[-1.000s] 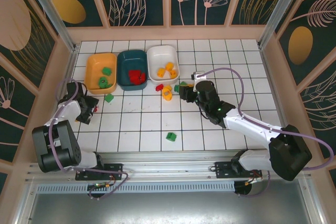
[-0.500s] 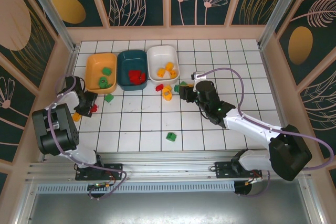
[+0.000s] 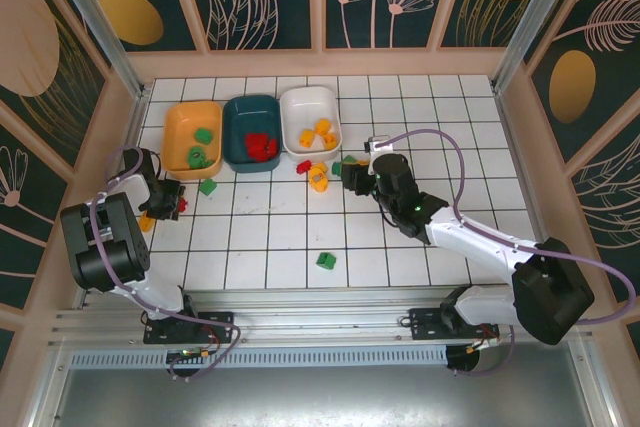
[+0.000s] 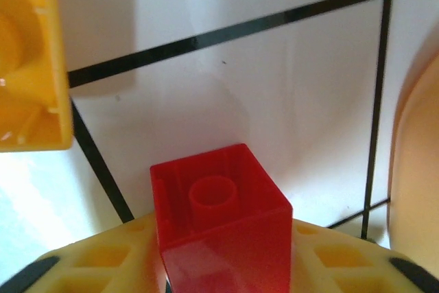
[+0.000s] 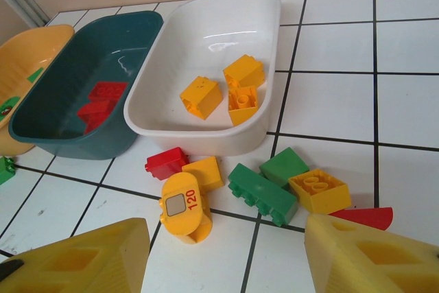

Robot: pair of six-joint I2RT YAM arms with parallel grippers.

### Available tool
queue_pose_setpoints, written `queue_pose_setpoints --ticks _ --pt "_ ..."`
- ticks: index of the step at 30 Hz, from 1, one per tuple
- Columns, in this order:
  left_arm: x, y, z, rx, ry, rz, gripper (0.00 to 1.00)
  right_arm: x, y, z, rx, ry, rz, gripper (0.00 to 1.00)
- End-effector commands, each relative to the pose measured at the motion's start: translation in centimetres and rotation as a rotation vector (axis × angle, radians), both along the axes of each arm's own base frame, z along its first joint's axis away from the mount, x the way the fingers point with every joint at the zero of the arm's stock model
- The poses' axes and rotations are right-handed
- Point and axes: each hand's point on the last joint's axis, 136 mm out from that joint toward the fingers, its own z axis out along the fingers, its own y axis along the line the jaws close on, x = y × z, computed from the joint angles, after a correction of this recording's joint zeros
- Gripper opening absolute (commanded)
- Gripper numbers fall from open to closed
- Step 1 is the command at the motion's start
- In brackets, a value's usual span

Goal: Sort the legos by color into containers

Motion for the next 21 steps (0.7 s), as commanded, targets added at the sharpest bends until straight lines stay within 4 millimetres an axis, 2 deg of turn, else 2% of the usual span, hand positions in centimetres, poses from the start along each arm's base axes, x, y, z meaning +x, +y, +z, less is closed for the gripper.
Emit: queue_pose_setpoints --ticks 1,6,9,12,14,17,21 --pt "-0.4 -0.9 0.1 -0.044 -0.014 -0.03 0.33 0.1 -0.2 0.5 0.015 -0.026 -0.018 0.62" --pt "-0.1 -2.2 3.3 -0.077 -0.119 -0.059 0.3 0.1 -0.2 0.5 0.017 -0.028 -0.018 0.62" --pt "0.4 -3.9 6.6 -0.068 -0.204 -0.119 0.28 0.2 -0.1 0.4 0.017 -0.025 -0.017 0.62" --pt "1.8 -6.0 10.9 -0.023 -0.316 -0.171 0.28 0.2 0.0 0.4 0.018 -0.023 -0.015 0.62" --pt "3.3 -8.2 13.6 0.001 -0.404 -0.214 0.29 0.2 0.0 0.3 0.018 -0.02 -0.014 0.62" --pt "6.2 -11.5 15.7 0.03 -0.483 -0.325 0.27 0.1 0.0 0.3 0.019 -0.02 -0.013 0.62" --pt "10.1 -14.7 16.3 0.198 -0.511 -0.473 0.27 0.1 0.0 0.3 0.02 -0.02 -0.01 0.62"
